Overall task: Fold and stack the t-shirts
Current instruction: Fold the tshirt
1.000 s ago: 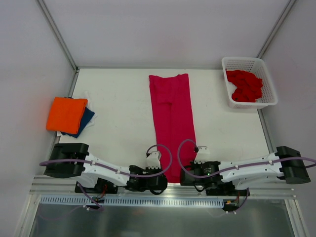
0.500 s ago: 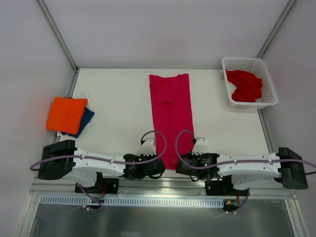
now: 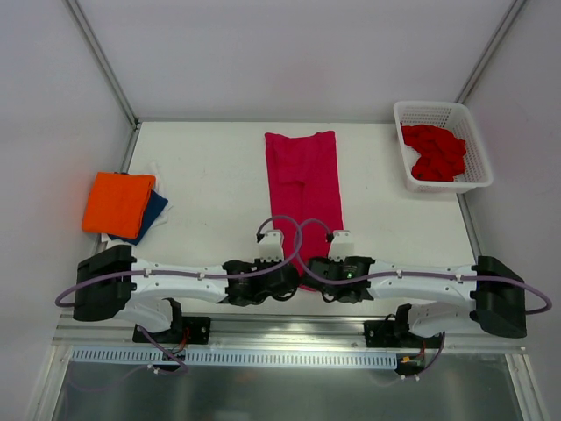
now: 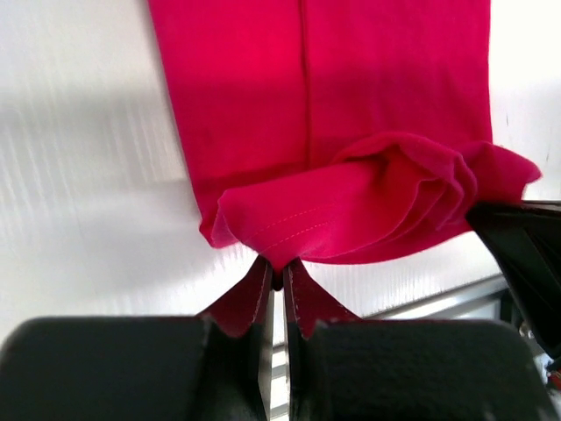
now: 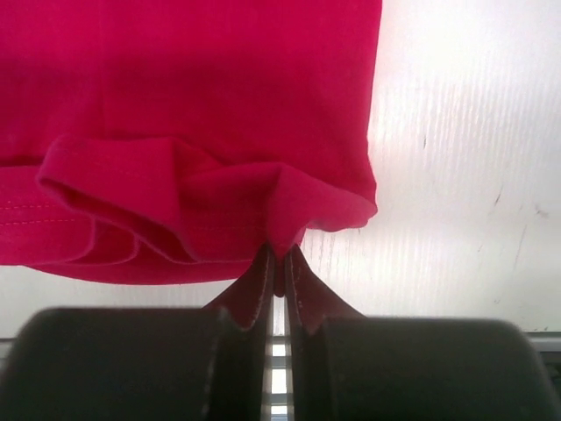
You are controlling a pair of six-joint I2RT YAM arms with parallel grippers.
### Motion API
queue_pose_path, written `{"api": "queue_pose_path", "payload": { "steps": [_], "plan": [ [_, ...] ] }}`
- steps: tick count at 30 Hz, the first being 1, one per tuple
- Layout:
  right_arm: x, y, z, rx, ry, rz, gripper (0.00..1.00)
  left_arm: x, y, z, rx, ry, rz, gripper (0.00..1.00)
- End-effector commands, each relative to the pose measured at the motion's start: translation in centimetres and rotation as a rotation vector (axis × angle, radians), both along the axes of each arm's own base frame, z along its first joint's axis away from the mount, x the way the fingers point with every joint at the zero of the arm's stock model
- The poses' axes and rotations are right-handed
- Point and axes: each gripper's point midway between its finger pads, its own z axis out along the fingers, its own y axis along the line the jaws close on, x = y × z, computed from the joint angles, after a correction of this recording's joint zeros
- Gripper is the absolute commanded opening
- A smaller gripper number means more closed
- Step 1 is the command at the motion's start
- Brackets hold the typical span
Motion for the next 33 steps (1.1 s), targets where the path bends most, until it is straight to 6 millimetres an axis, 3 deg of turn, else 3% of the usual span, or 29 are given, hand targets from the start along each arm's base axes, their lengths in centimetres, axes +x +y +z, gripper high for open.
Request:
{"api": "queue_pose_path", "payload": {
  "steps": [1,5,13,14,15,16,17,18,20,21,23,27,33],
  "plan": [
    [2.5,0.4,2.3,-0.01,-0.059,0.012,0.0,2.1,0.3,1.6,0.009,-0.03,0.006,0.0],
    [5.1,0.1,3.3,-0.037,-0.086,0.001,0.01,3.9,0.9,1.9,0.035,-0.048,0.018,0.0],
    [12.4,1.3,3.5,-0.073,-0.113,-0.01,0.0,11.3,1.1,2.4,0.066,-0.084,0.053,0.0],
    [13.2,1.3,3.3,-0.095,-0.11,0.005,0.0,12.2,1.2,1.3,0.092,-0.068,0.057,0.0],
    [14.5,1.4,3.3,-0.087,-0.116,-0.008,0.0,14.1,1.2,1.9,0.086,-0.075,0.071,0.0],
    [15.7,1.9,3.0,-0.099,-0.113,-0.011,0.01,14.9,0.8,1.7,0.075,-0.06,0.06,0.0],
    [16.7,2.2,3.0,-0.108,-0.119,0.003,0.0,15.6,0.8,0.3,0.099,-0.035,0.056,0.0],
    [17.8,2.0,2.9,-0.11,-0.112,-0.008,0.01,16.9,0.1,0.9,0.093,-0.048,0.043,0.0],
    [20.2,2.8,2.8,-0.124,-0.115,-0.01,0.0,18.8,0.4,-0.7,0.12,-0.02,0.053,0.0],
    [21.3,2.3,2.8,-0.141,-0.11,-0.013,0.01,20.0,-0.1,-0.1,0.116,-0.035,0.048,0.0],
    [23.6,2.8,2.7,-0.14,-0.108,-0.02,0.0,21.5,0.4,-1.2,0.136,-0.019,0.061,0.0],
    [27.1,2.1,3.1,-0.139,-0.108,-0.03,0.0,24.6,0.5,-0.3,0.131,-0.046,0.076,0.0],
    [30.6,1.5,3.5,-0.114,-0.104,-0.038,0.01,27.6,1.8,1.4,0.112,-0.076,0.104,0.0]
  ]
}}
